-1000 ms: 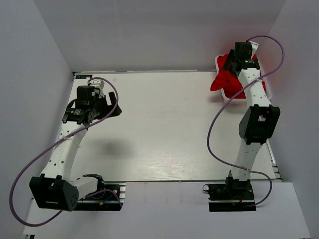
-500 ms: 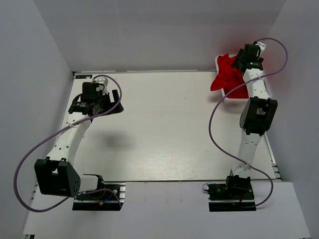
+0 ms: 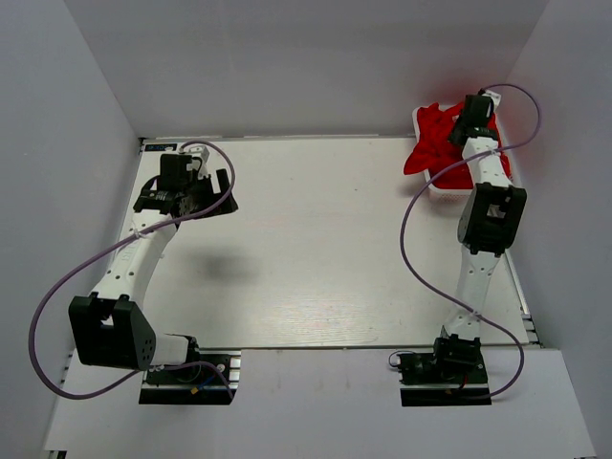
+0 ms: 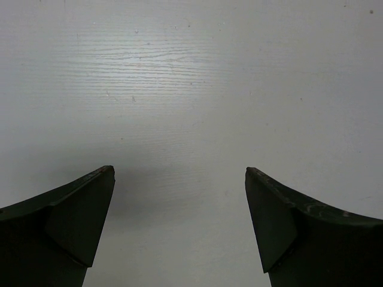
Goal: Fold and stack the t-shirts
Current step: Grab the tshirt from the pile, then move the tshirt to the center of the board, then flatten the tshirt out
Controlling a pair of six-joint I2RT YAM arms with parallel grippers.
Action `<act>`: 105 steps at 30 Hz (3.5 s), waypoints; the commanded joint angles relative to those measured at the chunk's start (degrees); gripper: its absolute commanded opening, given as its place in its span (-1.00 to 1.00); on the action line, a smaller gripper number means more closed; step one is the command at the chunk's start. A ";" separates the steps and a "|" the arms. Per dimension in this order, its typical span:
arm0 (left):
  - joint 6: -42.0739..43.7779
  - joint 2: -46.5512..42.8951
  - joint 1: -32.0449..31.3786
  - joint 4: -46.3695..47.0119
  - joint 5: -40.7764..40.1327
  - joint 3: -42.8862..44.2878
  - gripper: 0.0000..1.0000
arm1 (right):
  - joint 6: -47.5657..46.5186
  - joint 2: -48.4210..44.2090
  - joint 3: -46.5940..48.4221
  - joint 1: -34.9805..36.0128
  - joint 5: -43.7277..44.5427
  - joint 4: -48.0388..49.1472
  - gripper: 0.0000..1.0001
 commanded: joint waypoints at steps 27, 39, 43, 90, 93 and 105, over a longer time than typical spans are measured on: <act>-0.61 -3.27 0.22 -1.95 1.62 3.82 1.00 | 0.80 -35.25 12.60 0.65 -32.01 19.36 -1.00; -0.61 -12.49 0.22 -4.67 1.09 4.35 1.00 | 42.01 -34.00 10.54 11.01 -65.68 48.54 -1.00; -0.61 -15.92 0.22 -4.67 1.09 2.59 1.00 | 44.94 -35.68 0.17 17.51 -74.99 50.84 -1.00; -12.47 2.61 -19.10 4.56 2.24 -21.93 1.00 | 5.74 -46.67 -56.56 26.15 -6.82 -4.78 0.81; -13.79 6.65 -22.80 2.71 -1.54 -20.36 1.00 | 6.09 -44.74 -55.33 26.15 -6.28 -4.70 0.81; -19.07 18.25 -30.80 0.77 -11.83 -16.48 0.78 | 5.74 -39.29 -53.75 26.23 -7.60 -2.50 0.81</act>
